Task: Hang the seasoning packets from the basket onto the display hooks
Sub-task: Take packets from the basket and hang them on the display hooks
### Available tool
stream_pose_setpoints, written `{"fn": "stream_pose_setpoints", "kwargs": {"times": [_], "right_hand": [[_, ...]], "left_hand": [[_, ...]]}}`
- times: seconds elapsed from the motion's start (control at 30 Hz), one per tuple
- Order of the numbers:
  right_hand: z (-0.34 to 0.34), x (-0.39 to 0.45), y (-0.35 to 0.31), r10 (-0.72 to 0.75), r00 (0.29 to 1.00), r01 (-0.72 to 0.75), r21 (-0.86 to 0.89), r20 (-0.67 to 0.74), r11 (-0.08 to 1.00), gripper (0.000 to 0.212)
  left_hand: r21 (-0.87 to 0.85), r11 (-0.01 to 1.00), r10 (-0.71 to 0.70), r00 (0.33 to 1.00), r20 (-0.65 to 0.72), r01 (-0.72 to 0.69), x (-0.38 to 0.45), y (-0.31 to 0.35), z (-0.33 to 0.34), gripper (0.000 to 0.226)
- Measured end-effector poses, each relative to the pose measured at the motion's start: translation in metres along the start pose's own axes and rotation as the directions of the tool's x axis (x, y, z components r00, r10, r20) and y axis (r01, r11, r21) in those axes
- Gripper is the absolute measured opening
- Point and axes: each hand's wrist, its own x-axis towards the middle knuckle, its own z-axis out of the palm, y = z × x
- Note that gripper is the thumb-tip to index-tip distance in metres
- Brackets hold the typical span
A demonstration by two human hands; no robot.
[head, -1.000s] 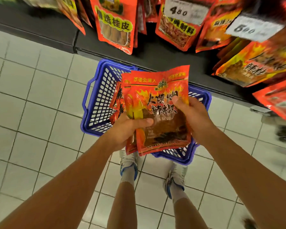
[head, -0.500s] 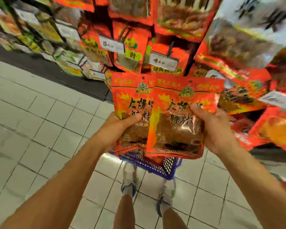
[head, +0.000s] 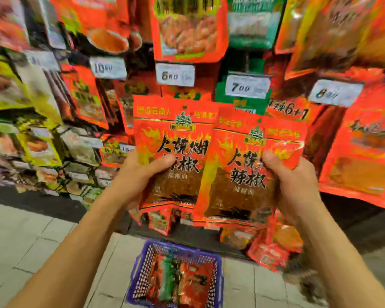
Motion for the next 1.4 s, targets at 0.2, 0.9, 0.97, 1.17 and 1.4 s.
{"fn": "stream_pose_setpoints", "kwargs": {"times": [0.2,0.9,0.97,1.17,1.4], "right_hand": [[-0.003,0.005,-0.087,-0.183,0.975,0.187,0.025,-0.123,0.982,0.016],[-0.076,0.085,-0.209,-0.324,0.922,0.307,-0.108,-0.212,0.945,0.014],[-0.071,0.097,-0.220,-0.320,0.927,0.301,-0.123,-0.193,0.946,0.020],[-0.066,0.127,-0.235,-0.277,0.943,0.261,-0.107,-0.185,0.959,0.023],[-0.063,0.140,-0.233,-0.309,0.929,0.288,-0.125,-0.205,0.949,0.020]], "left_hand": [[-0.002,0.990,0.139,0.982,0.127,-0.140,0.022,0.078,0.029,0.019],[-0.074,0.957,0.288,0.953,0.098,-0.282,0.060,0.136,0.159,0.016],[-0.058,0.957,0.288,0.955,0.071,-0.284,0.066,0.139,0.173,0.022],[-0.011,0.945,0.328,0.942,0.067,-0.328,0.085,0.147,0.204,0.012],[0.020,0.932,0.361,0.932,0.023,-0.362,0.093,0.152,0.226,0.036]]}}
